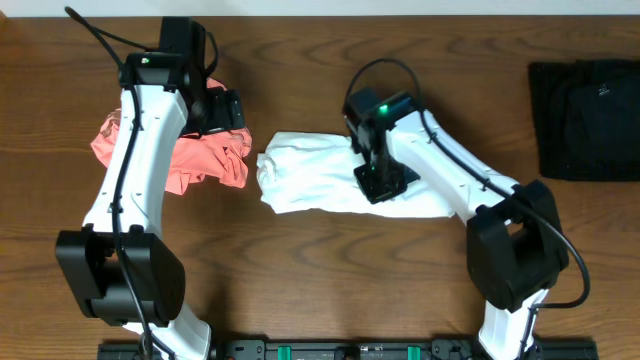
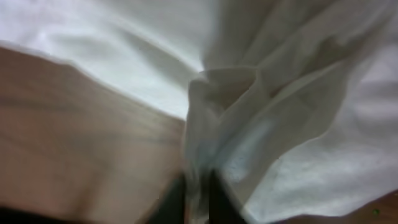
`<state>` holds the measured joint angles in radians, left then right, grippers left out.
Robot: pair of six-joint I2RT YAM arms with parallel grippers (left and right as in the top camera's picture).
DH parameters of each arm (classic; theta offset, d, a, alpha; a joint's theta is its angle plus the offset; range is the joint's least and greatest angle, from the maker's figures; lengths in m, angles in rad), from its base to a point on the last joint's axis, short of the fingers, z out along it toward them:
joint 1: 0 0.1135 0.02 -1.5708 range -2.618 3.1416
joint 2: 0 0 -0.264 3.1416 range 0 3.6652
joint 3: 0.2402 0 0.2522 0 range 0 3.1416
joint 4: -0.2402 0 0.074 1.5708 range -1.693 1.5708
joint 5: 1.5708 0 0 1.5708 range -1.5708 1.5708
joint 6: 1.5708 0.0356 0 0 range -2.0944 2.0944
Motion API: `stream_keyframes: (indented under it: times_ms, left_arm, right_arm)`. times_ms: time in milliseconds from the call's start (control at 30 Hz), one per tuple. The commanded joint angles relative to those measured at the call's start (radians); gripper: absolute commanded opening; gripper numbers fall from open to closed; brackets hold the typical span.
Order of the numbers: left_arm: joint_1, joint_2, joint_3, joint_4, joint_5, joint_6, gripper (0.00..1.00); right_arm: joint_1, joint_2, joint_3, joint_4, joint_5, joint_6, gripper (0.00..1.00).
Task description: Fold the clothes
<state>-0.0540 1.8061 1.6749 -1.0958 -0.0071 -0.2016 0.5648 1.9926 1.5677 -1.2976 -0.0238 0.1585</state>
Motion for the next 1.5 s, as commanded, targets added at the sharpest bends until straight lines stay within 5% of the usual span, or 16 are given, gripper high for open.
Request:
stream_keyframes:
  times_ms: [0,133,433,567,700,1067,1467]
  left_arm:
    - [0.003,-0.011,0.014,-0.001,-0.011,0.017,0.98]
    - [0.003,-0.011,0.014,-0.001,-0.011,0.017,0.98]
    - [0.003,-0.011,0.014,-0.002,-0.006,0.016,0.98]
    - [0.003,-0.011,0.014,-0.002,0.000,0.016,0.98]
    - [0.003,-0.011,0.014,-0.001,0.000,0.016,0.98]
    - [0.003,-0.011,0.014,0.018,0.000,0.013,0.98]
    - [0.003,-0.011,0.014,0.029,0.000,0.013,0.98]
  right_arm:
    - [0.026,-0.001,-0.007,-0.027,-0.011,0.006,0.46]
    - [0.031,-0.001,-0.006,-0.053,-0.013,0.026,0.54]
    - [-0.021,-0.026,0.000,0.024,-0.018,0.080,0.50]
    - [-0.098,-0.040,0.000,0.047,-0.019,0.093,0.34]
    - [-0.172,-0.040,-0.006,0.040,-0.018,0.092,0.01]
    - [-0.333,-0.040,-0.134,0.058,-0.019,0.119,0.01]
    - [-0.342,-0.039,-0.366,0.243,-0.048,0.134,0.01]
